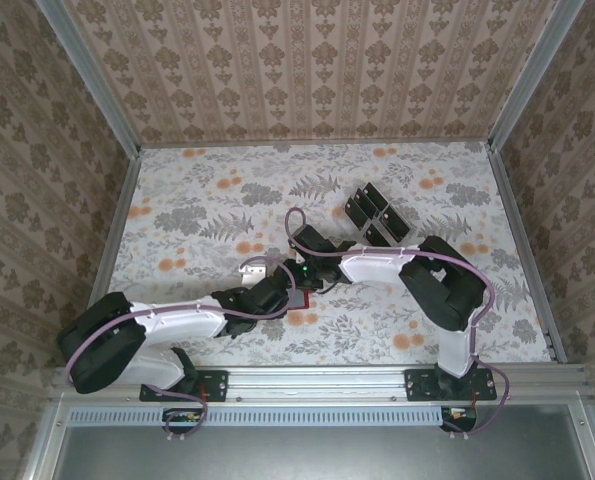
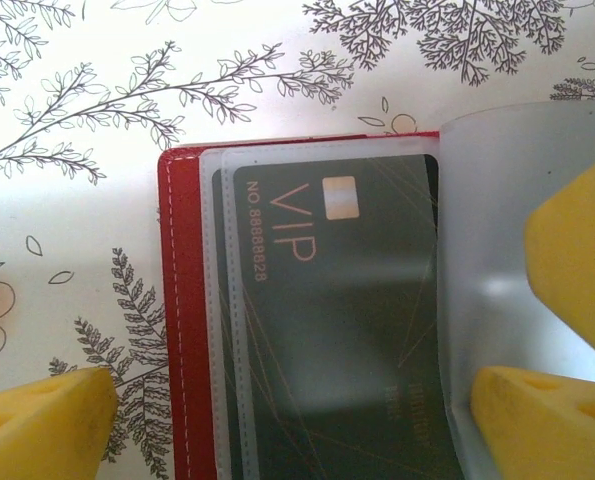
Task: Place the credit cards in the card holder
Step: Flip over the card slot in the card holder.
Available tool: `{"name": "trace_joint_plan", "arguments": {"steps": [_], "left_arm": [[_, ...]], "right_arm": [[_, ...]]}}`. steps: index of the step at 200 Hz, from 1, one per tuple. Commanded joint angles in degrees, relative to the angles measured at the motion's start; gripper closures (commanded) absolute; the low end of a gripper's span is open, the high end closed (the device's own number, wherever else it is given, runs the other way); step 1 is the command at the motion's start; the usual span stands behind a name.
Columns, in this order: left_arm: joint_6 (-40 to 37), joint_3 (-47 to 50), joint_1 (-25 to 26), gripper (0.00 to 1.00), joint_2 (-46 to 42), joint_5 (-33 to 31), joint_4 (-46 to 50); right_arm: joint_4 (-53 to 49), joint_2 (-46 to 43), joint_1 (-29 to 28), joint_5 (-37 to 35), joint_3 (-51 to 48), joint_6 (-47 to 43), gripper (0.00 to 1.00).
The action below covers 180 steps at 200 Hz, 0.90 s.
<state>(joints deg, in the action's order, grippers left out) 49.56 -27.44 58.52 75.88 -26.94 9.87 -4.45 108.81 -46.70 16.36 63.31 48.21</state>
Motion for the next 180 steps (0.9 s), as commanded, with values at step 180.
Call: {"name": "trace_joint_plan", "arguments": {"steps": [180], "left_arm": [[4.6,-0.6,-5.5,0.0,-28.2,-6.5,21.5]], "right_arm": [[-9.0,10.3,-6.8,0.2,17.4,-0.3,0.49]]}}
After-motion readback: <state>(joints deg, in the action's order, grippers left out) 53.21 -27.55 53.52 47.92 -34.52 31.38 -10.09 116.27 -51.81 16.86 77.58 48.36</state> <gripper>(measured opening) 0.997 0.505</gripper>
